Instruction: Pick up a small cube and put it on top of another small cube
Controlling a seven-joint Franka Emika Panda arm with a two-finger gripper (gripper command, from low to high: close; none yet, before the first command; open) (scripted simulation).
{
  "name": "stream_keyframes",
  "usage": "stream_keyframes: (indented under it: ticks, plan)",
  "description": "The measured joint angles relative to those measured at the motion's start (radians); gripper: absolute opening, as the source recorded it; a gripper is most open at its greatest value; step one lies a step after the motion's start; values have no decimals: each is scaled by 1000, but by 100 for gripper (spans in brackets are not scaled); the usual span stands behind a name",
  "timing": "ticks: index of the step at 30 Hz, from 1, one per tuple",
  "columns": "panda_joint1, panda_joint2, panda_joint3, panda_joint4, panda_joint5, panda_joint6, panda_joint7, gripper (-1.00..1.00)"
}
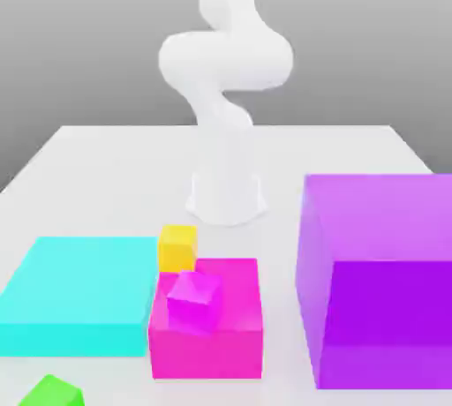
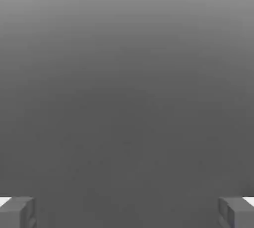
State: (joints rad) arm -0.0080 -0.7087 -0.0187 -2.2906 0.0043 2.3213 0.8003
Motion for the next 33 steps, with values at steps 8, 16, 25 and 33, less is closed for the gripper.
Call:
stream_keyframes:
  ticks: [8, 16, 25, 33]
  plan:
    - [-25, 295, -66, 31, 22, 69, -6, 0]
    - [-58, 586, -126, 60, 64, 137, -26, 0]
    - [-128, 914, -160, 95, 121, 212, -55, 0]
    - [-193, 1204, -155, 134, 169, 321, -82, 0]
